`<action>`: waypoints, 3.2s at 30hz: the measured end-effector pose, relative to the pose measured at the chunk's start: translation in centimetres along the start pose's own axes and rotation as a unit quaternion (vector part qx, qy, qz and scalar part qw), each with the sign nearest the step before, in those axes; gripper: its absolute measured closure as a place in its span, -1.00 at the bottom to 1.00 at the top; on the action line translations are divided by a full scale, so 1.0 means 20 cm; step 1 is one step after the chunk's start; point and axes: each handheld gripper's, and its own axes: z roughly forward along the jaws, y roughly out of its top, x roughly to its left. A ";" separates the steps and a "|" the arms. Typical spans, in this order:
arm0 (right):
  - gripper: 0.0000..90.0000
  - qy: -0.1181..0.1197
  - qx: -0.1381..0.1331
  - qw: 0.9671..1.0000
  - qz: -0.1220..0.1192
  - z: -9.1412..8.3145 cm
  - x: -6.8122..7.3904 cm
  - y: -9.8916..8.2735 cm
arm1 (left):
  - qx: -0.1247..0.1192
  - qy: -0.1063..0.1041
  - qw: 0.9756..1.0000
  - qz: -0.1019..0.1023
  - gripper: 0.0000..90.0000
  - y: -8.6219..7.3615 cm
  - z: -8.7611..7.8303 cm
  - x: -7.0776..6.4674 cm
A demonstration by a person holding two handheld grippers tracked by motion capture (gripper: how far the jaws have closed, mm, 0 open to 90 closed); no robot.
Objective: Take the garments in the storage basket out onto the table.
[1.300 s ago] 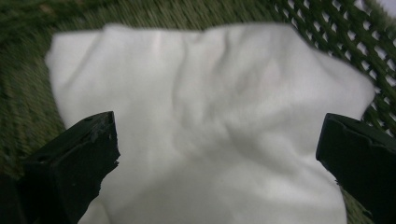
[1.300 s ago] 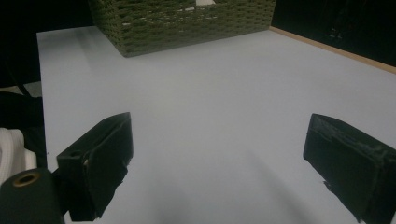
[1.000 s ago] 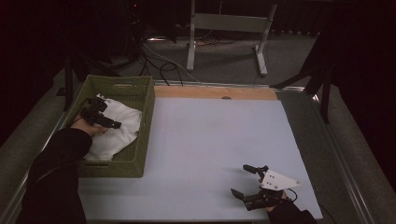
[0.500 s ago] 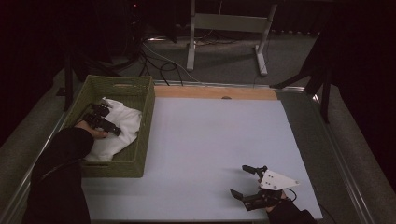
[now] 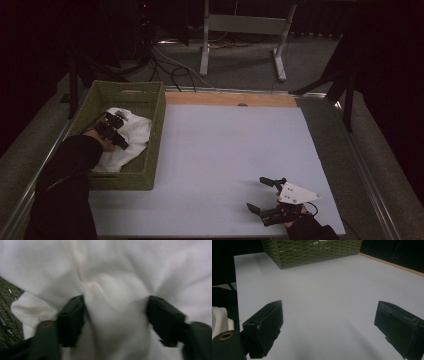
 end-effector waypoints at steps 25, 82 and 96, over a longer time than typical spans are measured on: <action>-0.81 -0.006 0.000 1.000 0.002 -0.01 -0.01 0.00 | -0.152 0.017 0.988 -0.031 0.92 -0.11 -0.29 0.07; -0.81 -0.007 -0.013 1.000 -0.002 -0.02 0.00 0.01 | -0.615 -0.058 0.787 0.009 0.91 -0.61 -0.86 0.04; -0.81 -0.007 -0.013 1.000 -0.005 -0.02 0.00 0.01 | -0.666 -0.094 0.739 0.026 0.91 -0.61 -1.02 -0.04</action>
